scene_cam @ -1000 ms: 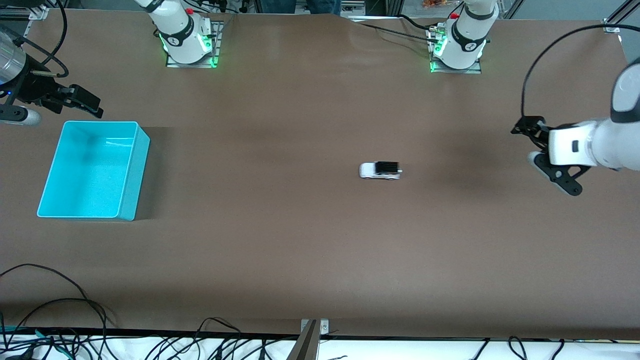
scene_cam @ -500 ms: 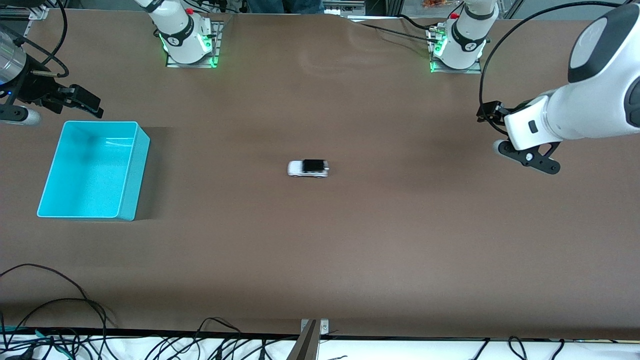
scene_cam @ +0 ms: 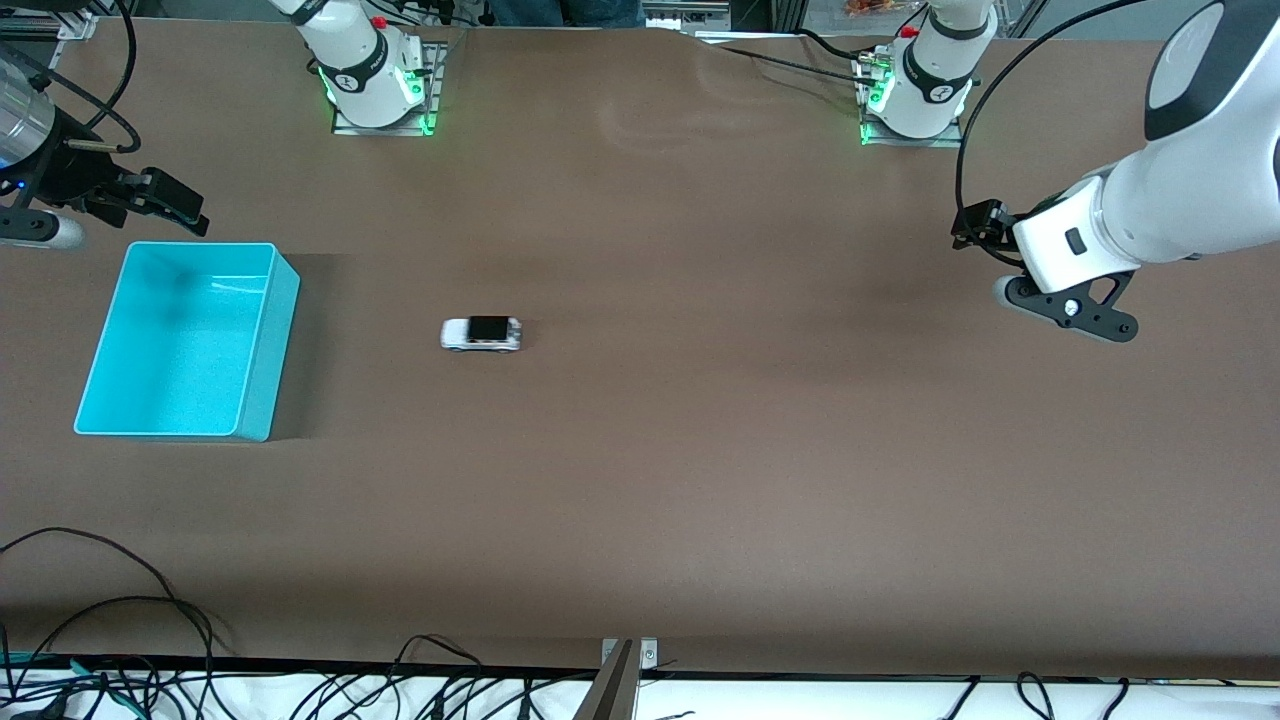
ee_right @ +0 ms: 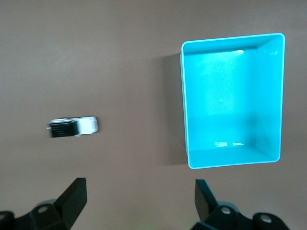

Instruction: Wind and store white jeep toy

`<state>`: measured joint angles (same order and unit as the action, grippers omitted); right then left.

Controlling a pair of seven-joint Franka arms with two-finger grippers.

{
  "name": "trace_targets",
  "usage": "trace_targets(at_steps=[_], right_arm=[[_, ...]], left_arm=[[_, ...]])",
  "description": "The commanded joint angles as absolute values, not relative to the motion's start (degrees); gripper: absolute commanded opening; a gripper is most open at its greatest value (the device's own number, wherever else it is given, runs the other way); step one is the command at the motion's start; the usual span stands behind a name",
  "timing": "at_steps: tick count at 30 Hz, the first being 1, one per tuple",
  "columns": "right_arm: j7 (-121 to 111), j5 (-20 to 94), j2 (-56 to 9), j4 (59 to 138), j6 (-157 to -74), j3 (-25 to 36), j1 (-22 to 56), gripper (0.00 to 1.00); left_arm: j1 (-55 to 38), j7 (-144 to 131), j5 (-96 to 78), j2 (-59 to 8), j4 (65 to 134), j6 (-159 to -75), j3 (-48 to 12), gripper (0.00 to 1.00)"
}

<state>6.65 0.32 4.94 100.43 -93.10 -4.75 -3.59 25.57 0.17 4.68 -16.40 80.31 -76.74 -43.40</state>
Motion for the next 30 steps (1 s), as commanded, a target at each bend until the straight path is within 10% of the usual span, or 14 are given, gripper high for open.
trace_targets(at_steps=[1,15,30], right_arm=[[7.3,-0.3,4.3,99.2,-92.1,-5.1,-3.4,1.0],[5.6,-0.4,2.1,99.4,-92.1,-6.0,-0.4,1.0],[-19.8,-0.4,-0.6,99.8,-92.2,-5.9,0.4,1.0]], left_arm=[[25.7,-0.1,5.4,-10.2,86.2,-81.8,-41.9,1.0],[7.3,0.1,5.0,-9.2,86.1,-82.7,-21.5,1.0],[4.1,0.0,-1.8,-1.6,97.6,-97.4,-14.5,1.0]])
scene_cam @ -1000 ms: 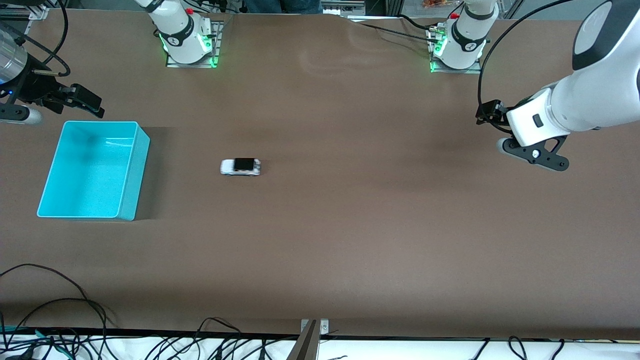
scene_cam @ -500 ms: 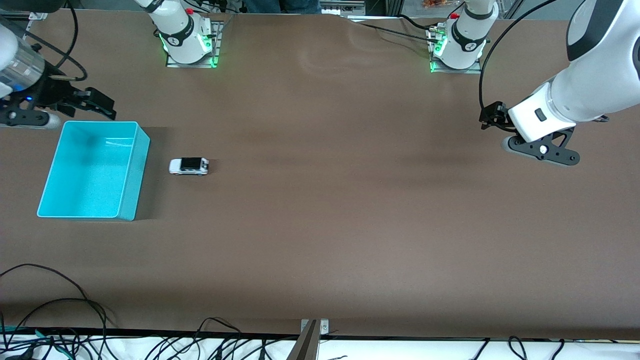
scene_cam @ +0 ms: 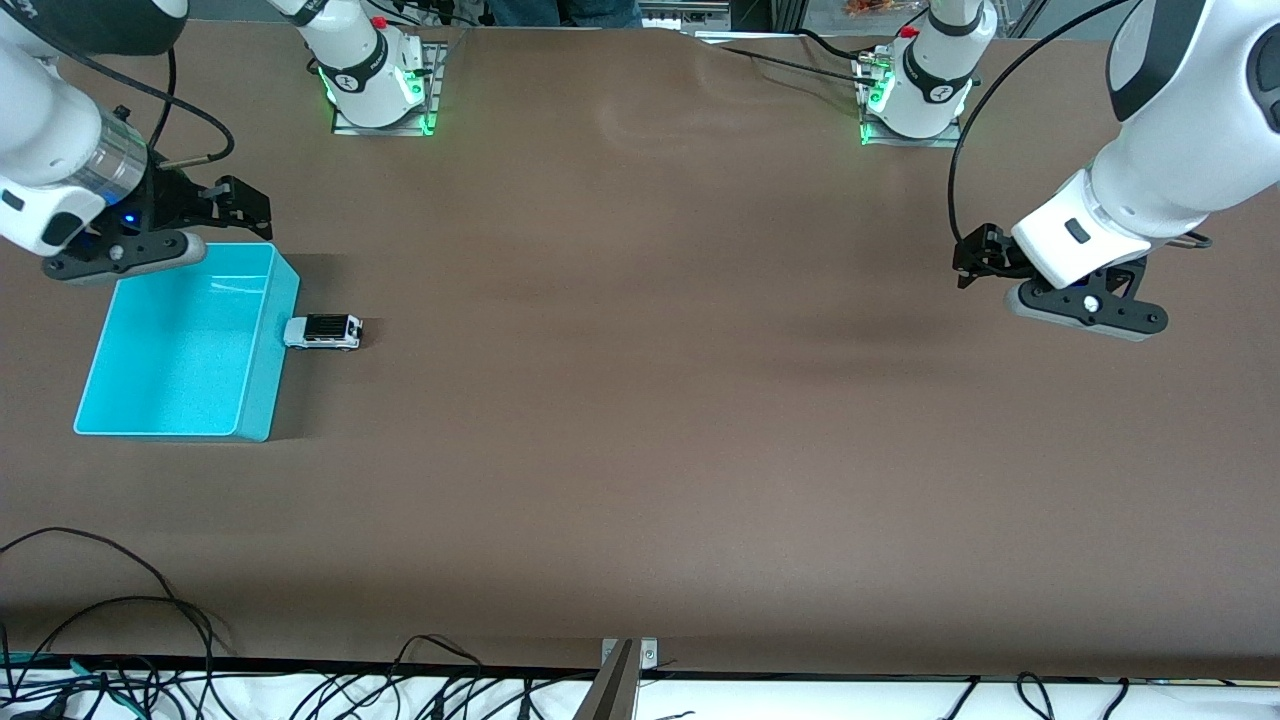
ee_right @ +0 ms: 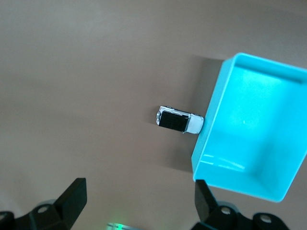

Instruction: Wind and store white jeep toy

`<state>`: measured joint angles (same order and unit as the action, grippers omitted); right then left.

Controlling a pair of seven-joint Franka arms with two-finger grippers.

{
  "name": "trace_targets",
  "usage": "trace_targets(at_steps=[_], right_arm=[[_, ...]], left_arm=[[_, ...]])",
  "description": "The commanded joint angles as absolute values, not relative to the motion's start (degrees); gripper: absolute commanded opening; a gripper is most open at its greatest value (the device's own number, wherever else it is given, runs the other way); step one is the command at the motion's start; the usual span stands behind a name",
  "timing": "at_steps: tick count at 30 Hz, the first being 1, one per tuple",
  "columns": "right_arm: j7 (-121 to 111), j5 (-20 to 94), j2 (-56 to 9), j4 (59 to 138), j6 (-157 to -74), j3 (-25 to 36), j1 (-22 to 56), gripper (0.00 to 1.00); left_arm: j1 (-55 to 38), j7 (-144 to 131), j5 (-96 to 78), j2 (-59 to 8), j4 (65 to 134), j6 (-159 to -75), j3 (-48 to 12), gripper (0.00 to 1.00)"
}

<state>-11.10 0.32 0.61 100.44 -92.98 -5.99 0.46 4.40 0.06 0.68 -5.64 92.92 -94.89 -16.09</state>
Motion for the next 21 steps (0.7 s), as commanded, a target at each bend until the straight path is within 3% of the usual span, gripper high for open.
trace_targets(at_steps=[1,10,21], right_arm=[[-22.5,-0.4,-1.0,99.9,-92.2,-5.9,0.4,1.0],[-39.6,-0.5,-2.6,102.1,-95.4,-5.1,0.1,1.0],[-54.2,-0.5,-2.5,109.4,-101.9,-3.9,-0.1,1.0]], left_arm=[[4.1,0.0,-1.8,-1.3,98.0,-97.6,-14.4,1.0],[4.0,-0.1,-3.2,2.9,104.8,-103.1,-13.9,1.0],[4.0,-0.1,-4.0,2.9,104.9,-103.4,-13.5,1.0]])
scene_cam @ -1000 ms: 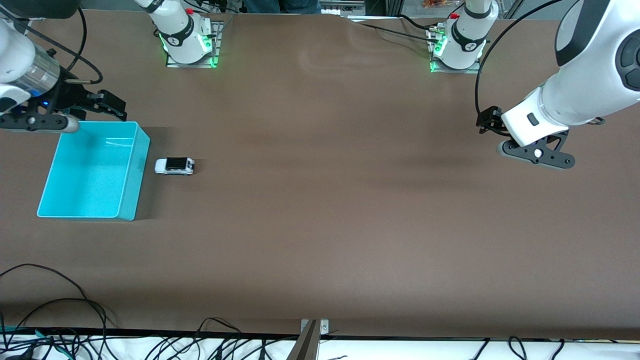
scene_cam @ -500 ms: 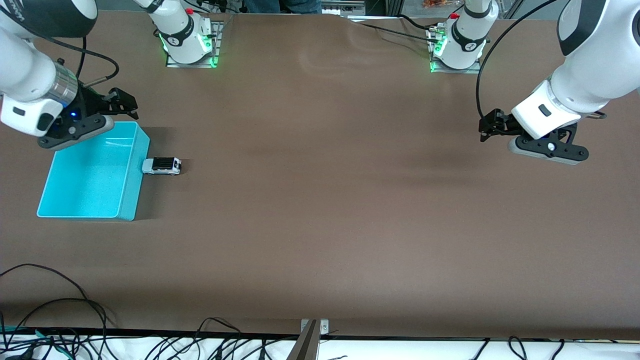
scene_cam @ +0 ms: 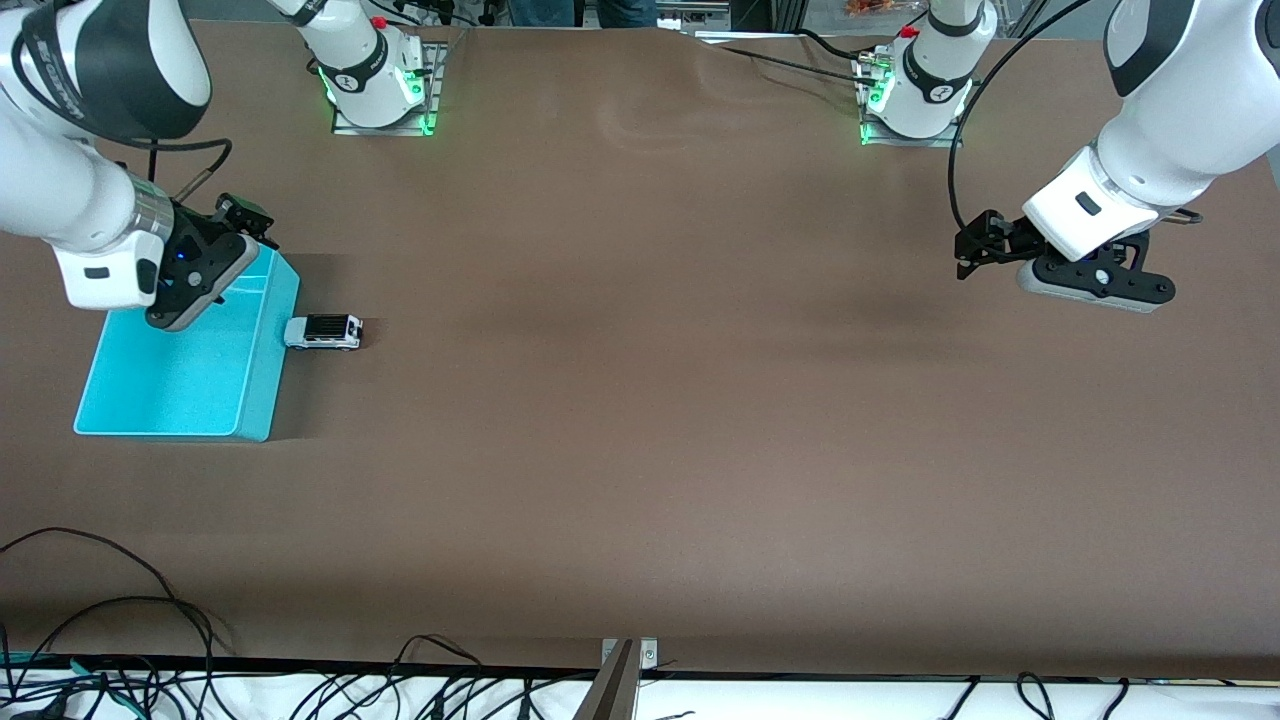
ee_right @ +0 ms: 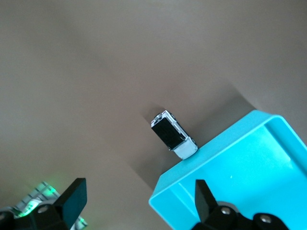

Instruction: Wind and store white jeep toy

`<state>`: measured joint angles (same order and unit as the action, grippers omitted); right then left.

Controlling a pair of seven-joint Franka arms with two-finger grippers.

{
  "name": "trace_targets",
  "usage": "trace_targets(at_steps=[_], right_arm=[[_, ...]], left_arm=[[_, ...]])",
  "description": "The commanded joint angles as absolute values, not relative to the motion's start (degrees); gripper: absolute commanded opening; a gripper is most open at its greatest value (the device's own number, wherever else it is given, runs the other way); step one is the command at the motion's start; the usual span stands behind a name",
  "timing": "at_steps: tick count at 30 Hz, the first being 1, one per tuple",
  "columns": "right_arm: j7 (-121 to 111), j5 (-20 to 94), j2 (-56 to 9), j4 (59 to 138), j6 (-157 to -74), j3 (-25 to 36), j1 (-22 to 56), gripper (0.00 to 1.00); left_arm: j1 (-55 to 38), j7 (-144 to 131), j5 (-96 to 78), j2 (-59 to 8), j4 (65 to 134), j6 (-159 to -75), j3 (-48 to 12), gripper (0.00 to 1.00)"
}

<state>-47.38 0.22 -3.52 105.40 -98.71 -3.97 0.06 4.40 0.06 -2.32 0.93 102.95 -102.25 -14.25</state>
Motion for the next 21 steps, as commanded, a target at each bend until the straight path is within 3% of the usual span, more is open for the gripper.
trace_targets(at_steps=[1,14,21], right_arm=[[-55.4,-0.5,-2.5,110.1,-102.6,-3.9,-0.1,1.0],[-68.2,-0.5,-2.4,120.5,-113.8,-2.6,-0.1,1.0],[-68.7,-0.6,-2.6,121.5,-115.0,-2.0,-0.1,1.0]], left_arm=[[4.0,-0.1,-4.0,2.9,104.9,-103.4,-13.5,1.0],[4.0,-0.1,-5.2,2.6,104.7,-103.3,-12.7,1.0],[4.1,-0.1,-5.3,2.6,104.7,-103.2,-12.7,1.0]])
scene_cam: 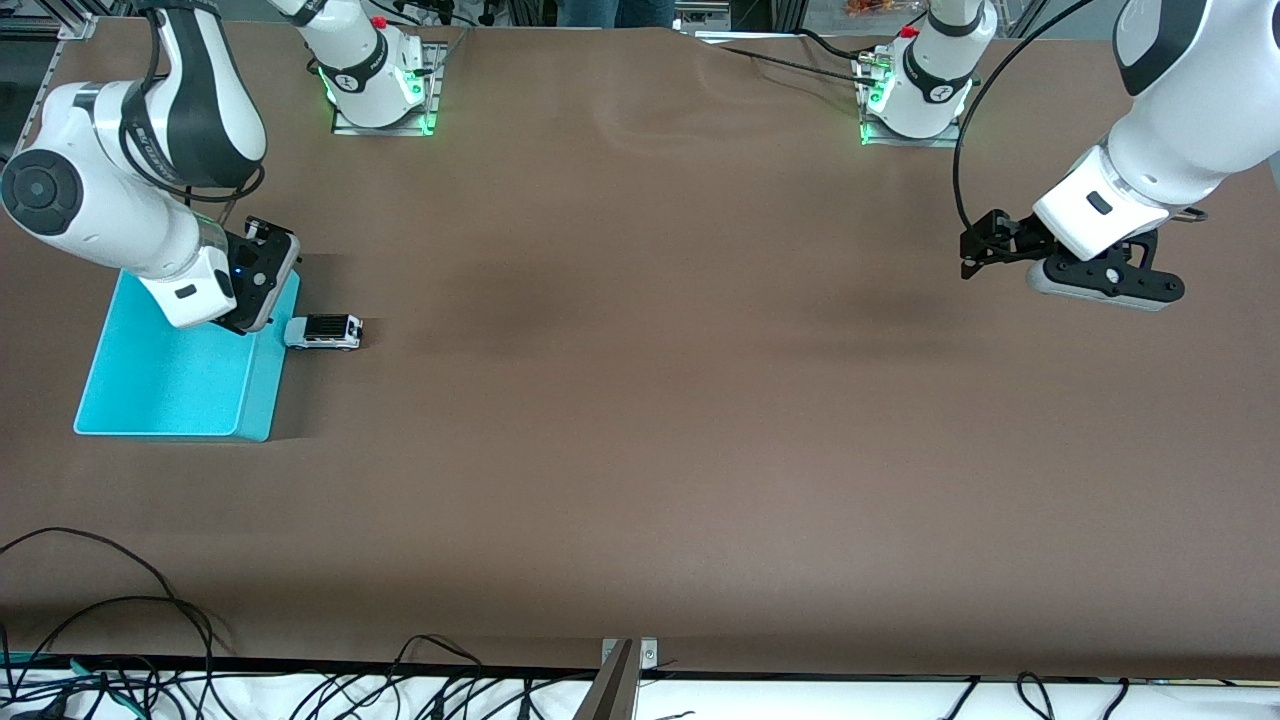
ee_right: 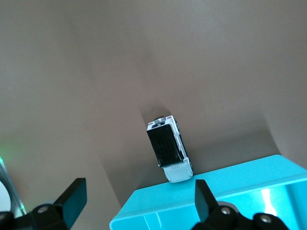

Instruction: Wind and store white jeep toy

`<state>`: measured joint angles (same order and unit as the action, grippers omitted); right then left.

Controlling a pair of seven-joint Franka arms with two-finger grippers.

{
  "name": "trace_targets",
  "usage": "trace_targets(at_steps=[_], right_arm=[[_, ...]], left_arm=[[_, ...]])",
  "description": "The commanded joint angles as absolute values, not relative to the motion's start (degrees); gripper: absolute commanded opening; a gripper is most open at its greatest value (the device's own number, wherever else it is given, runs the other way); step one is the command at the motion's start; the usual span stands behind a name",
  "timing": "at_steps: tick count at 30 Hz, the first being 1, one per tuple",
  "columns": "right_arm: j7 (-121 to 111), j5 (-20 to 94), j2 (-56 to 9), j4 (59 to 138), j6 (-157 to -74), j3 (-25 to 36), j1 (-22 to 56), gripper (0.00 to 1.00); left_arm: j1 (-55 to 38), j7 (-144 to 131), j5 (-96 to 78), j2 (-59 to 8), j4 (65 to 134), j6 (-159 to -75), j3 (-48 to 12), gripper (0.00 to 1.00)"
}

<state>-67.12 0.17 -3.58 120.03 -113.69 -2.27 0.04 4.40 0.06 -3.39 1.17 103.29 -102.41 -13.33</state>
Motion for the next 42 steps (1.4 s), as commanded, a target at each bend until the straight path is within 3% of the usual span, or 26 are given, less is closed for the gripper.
trace_targets(at_steps=[1,12,22,42], right_arm=[[-68.7,-0.6,-2.6,121.6,-115.0,-2.0,-0.1,1.0],[-69.3,-0.8,-3.6,122.4,-116.4,-1.9,-0.1,1.0],[-75.3,-0.9,-4.4,128.3,-125.2,-1.5,-0.1,1.0],[-85.1,-0.6,-14.6,129.3,-138.9,1.4,-0.1,1.0]], left_arm=[[4.0,-0.1,-5.2,2.6,104.7,-103.2,-12.7,1.0],[4.0,-0.1,-5.2,2.6,104.7,-103.2,-12.7,1.0],[4.0,-0.1,-5.2,2.6,104.7,-103.1,-12.7,1.0],[4.5,-0.2,-5.2,-0.5,99.8,-98.3,-13.0,1.0]])
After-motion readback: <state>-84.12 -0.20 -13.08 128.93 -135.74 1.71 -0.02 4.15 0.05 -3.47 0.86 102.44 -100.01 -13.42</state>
